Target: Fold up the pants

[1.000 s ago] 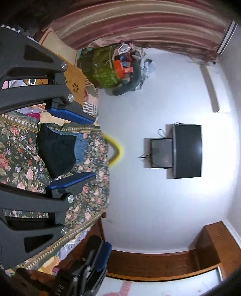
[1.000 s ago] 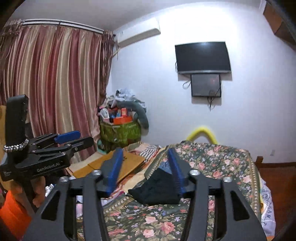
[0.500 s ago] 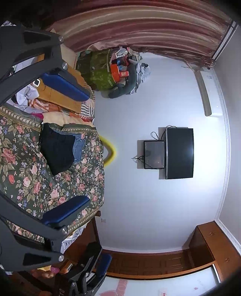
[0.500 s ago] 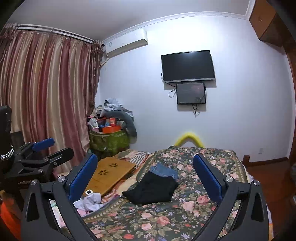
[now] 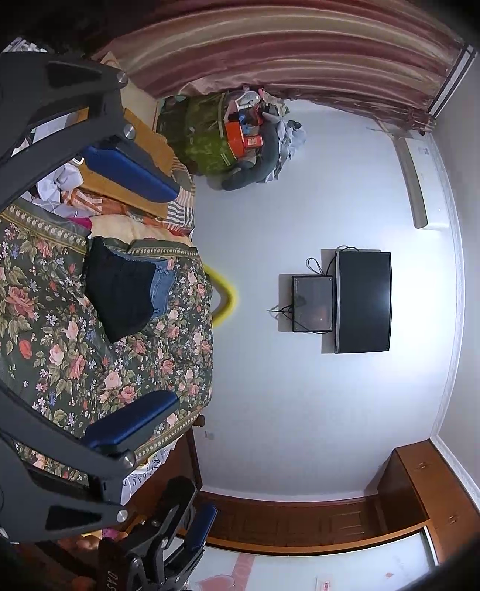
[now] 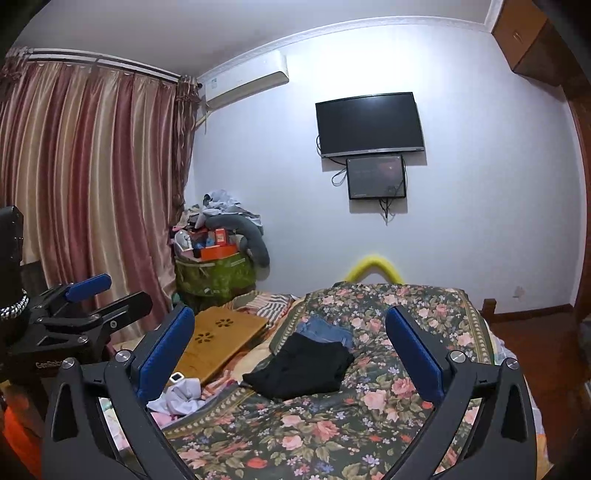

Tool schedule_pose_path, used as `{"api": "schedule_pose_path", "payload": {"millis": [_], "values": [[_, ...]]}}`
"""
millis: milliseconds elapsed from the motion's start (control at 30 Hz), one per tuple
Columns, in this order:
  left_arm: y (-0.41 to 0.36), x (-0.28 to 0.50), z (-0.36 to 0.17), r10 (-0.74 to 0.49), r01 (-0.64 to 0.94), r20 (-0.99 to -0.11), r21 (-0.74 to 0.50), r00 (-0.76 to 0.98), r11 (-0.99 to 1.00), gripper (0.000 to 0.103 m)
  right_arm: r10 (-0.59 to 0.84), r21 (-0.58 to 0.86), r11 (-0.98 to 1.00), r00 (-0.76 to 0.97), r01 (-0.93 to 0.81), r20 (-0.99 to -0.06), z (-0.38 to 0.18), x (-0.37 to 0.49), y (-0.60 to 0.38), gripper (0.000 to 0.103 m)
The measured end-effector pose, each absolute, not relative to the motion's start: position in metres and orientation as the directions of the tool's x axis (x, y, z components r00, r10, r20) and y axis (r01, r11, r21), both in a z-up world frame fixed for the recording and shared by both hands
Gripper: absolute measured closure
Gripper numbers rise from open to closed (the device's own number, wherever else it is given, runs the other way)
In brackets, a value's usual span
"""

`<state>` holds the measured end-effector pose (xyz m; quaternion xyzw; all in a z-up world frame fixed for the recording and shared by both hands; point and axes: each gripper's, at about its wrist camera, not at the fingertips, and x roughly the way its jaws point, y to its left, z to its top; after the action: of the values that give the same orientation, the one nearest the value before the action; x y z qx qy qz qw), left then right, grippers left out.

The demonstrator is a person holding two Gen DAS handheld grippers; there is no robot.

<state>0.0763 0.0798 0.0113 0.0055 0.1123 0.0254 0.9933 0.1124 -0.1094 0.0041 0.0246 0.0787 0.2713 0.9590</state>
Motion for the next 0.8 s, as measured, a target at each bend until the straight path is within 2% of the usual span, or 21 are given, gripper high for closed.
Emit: {"api": "schedule_pose_path", "payload": {"millis": [800], "values": [[0.0815, 0.0827, 0.0042, 0.037, -0.039, -0.244, -0.005, 0.969, 0.999, 0.0, 0.513, 0.112, 0.859, 0.842, -0.5, -0.167, -0.0008, 0.109, -0.1165, 0.0]]}}
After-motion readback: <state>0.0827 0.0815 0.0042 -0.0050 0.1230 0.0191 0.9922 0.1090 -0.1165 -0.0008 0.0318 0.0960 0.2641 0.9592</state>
